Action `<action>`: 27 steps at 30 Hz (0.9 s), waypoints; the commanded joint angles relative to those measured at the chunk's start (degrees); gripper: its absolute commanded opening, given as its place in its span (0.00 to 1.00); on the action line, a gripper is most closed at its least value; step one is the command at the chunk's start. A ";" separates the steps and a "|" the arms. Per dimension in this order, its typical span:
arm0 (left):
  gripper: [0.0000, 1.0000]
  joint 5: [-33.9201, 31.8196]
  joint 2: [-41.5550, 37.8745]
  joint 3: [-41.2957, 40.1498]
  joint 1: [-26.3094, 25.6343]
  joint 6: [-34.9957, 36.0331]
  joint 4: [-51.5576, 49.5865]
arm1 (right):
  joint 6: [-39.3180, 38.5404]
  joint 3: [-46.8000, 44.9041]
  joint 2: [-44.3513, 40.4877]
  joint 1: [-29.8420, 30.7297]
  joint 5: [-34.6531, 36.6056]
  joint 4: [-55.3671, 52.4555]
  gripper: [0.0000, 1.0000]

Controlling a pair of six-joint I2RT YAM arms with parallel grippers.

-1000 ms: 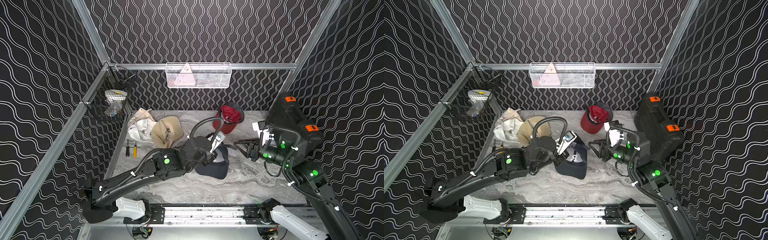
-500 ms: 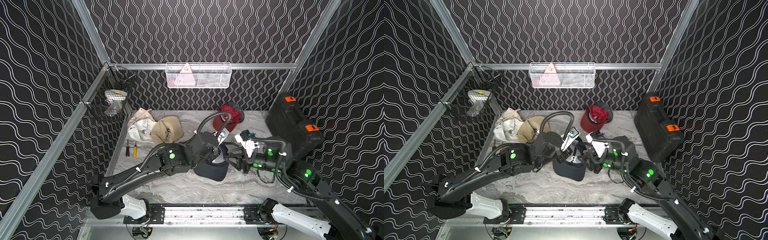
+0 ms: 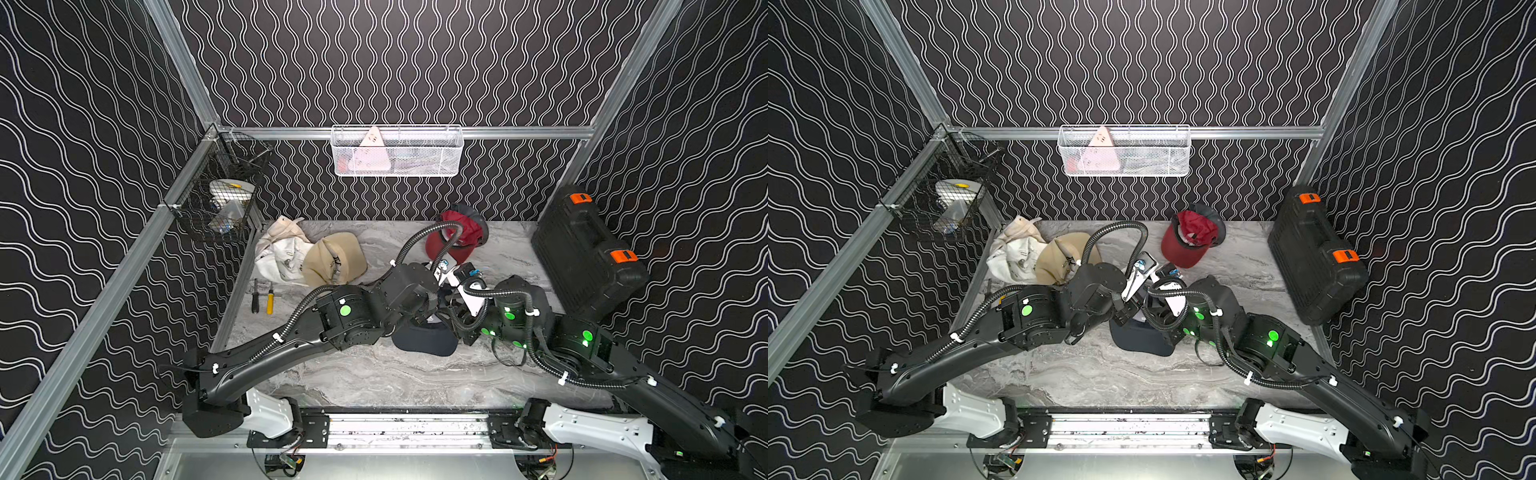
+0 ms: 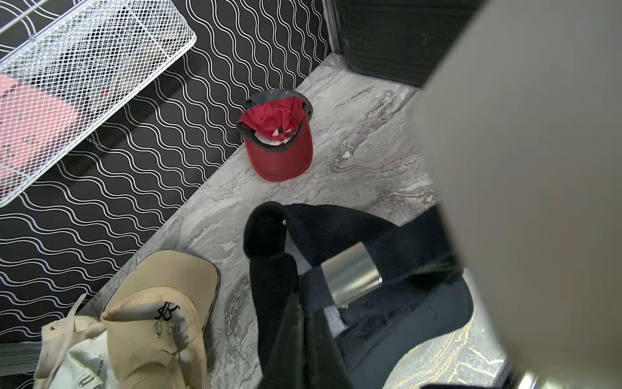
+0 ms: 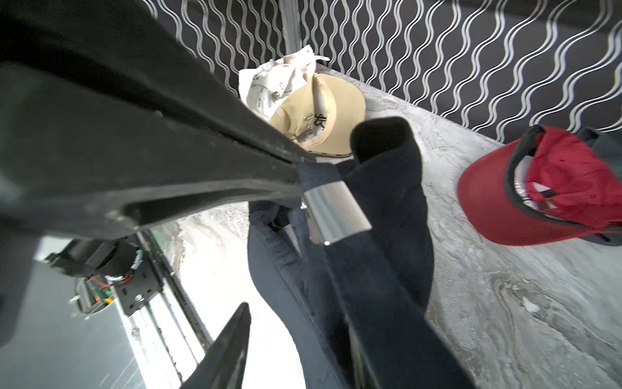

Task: Open the adjustable buckle of the baseball cap
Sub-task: Open the adjustable buckle on the baseball cap.

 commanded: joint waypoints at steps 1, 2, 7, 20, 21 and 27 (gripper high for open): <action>0.00 2.52 -0.63 0.23 -0.06 -0.51 -0.11 | -1.80 1.18 1.28 1.39 4.95 5.56 0.48; 0.00 2.78 -0.79 0.14 -0.06 -0.70 -0.15 | -2.15 1.75 1.92 2.01 5.64 5.51 0.48; 0.00 4.49 -1.79 -0.69 -0.10 -1.47 -0.35 | -3.37 3.22 4.04 4.71 9.20 6.76 0.46; 0.00 8.56 -3.77 -3.18 -0.06 -2.93 0.19 | -4.62 2.18 2.53 6.93 14.97 12.05 0.35; 0.00 8.86 -3.85 -3.28 -0.06 -3.03 0.15 | -4.65 2.00 2.25 7.01 15.13 12.45 0.34; 0.00 10.04 -4.13 -3.78 -0.06 -3.18 -0.17 | -5.03 0.86 0.92 7.08 16.94 14.20 0.19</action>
